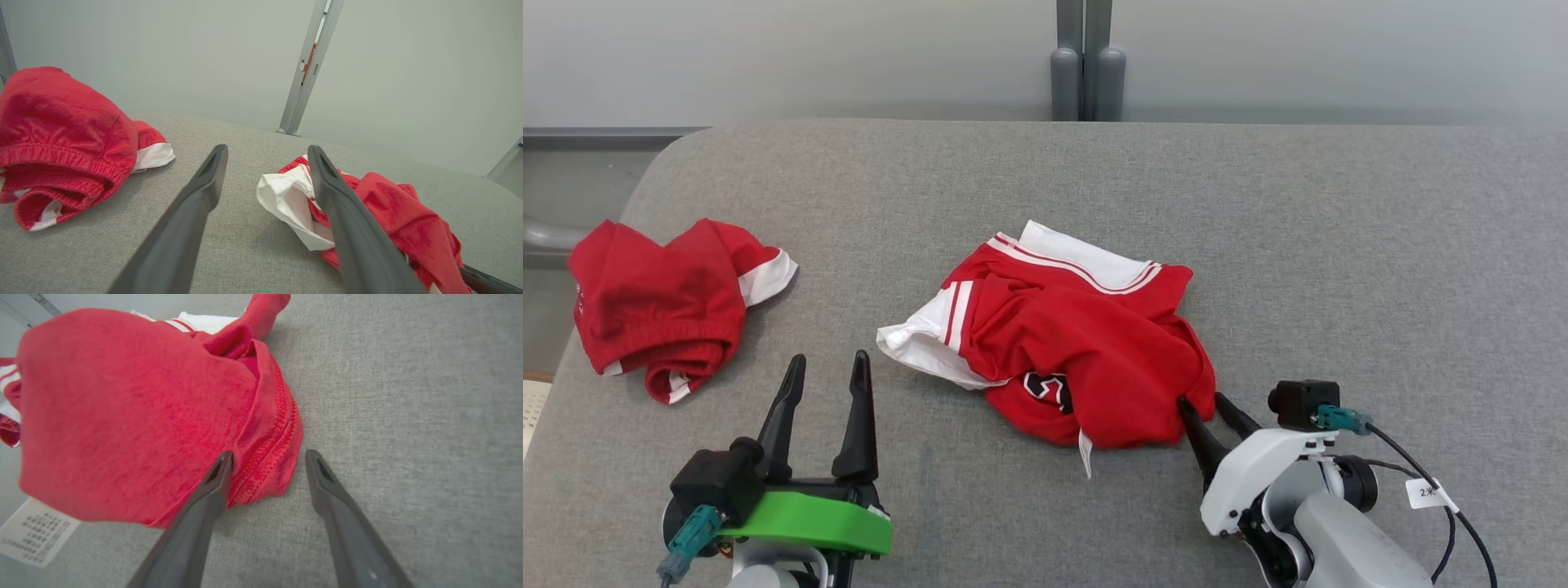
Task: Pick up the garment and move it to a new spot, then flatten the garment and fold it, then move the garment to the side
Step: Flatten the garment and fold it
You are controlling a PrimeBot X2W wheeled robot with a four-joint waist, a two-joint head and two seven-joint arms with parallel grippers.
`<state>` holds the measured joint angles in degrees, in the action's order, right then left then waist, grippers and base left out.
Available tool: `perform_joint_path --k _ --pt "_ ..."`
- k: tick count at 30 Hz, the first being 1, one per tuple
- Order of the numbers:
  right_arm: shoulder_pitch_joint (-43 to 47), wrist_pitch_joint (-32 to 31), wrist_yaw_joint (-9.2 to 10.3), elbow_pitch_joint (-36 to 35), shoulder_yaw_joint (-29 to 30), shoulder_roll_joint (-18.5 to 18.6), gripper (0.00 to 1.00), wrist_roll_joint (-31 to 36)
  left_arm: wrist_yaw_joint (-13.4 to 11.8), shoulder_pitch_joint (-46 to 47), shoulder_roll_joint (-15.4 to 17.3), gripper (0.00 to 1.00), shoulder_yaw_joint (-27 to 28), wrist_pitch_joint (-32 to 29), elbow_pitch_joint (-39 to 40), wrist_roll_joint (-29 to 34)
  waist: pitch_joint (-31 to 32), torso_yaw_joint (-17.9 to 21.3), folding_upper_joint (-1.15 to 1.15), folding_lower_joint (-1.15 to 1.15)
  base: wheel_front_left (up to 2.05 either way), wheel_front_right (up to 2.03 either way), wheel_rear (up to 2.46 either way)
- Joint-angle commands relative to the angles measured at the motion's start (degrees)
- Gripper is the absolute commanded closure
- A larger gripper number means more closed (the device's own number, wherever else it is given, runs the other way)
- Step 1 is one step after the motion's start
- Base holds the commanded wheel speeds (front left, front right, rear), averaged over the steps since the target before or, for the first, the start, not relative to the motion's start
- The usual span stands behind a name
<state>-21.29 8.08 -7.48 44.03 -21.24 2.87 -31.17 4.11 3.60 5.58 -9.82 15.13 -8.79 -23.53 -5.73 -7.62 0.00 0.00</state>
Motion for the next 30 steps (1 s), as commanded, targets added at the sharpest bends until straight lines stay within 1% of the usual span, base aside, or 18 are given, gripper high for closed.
perform_joint_path --k 1,4,7,10,13,16,20,23,26,30 --pt "-0.32 0.93 -0.02 0.13 -0.52 0.06 1.00 -1.08 0.39 0.73 0.13 0.00 0.17 0.03 -0.22 1.07 0.04 -0.08 0.00 0.00 0.00 0.00 0.00" --pt "-1.11 2.55 -0.02 0.45 -0.92 0.12 1.00 -2.10 0.43 0.57 0.31 0.00 0.40 0.03 -0.31 1.06 0.08 -0.01 0.00 0.00 0.00 0.00 0.00" --pt "-2.06 4.46 -0.02 0.22 0.41 0.15 1.00 -1.53 0.44 0.24 0.20 0.00 0.37 0.03 -0.24 1.10 0.16 0.61 0.00 0.00 0.00 0.00 0.00" --pt "-3.04 5.48 -0.02 -1.34 1.60 1.56 1.00 -1.04 0.53 -0.05 -0.03 0.00 0.23 0.02 -0.08 1.10 0.33 1.67 0.00 0.00 0.00 0.00 0.00" --pt "-4.11 5.90 -0.02 -3.89 2.74 3.93 1.00 -0.59 0.63 -0.16 -0.19 0.00 0.16 0.03 0.04 1.24 0.44 3.17 0.00 0.00 0.00 0.00 0.00" --pt "-5.12 4.96 -0.02 -6.13 3.81 6.89 1.00 -0.48 0.75 0.06 -0.29 0.00 -0.09 0.03 0.10 1.37 0.24 4.46 0.00 0.00 0.00 0.00 0.00" --pt "-7.36 1.67 -0.02 -9.34 5.31 12.46 1.00 0.15 0.86 1.32 -0.38 0.00 -0.54 0.03 0.32 1.67 -1.40 5.77 0.00 0.00 0.00 0.00 0.00" --pt "-9.41 -0.62 -0.02 -10.88 6.02 15.57 1.00 0.69 0.99 1.99 -0.27 0.00 -0.75 0.02 0.31 1.92 -3.09 6.21 0.00 0.00 0.00 0.00 0.00" --pt "-11.98 -2.55 -0.01 -10.02 7.61 18.59 1.00 1.13 1.29 3.42 -0.26 0.00 -1.25 0.02 0.22 2.10 -5.17 5.84 0.00 0.00 0.00 0.00 0.00" --pt "-15.12 -4.21 -0.02 -5.97 9.02 20.02 1.00 1.42 1.51 5.02 -0.52 0.00 -1.85 0.02 -0.16 2.04 -7.30 4.72 0.00 0.00 0.00 0.00 0.00"
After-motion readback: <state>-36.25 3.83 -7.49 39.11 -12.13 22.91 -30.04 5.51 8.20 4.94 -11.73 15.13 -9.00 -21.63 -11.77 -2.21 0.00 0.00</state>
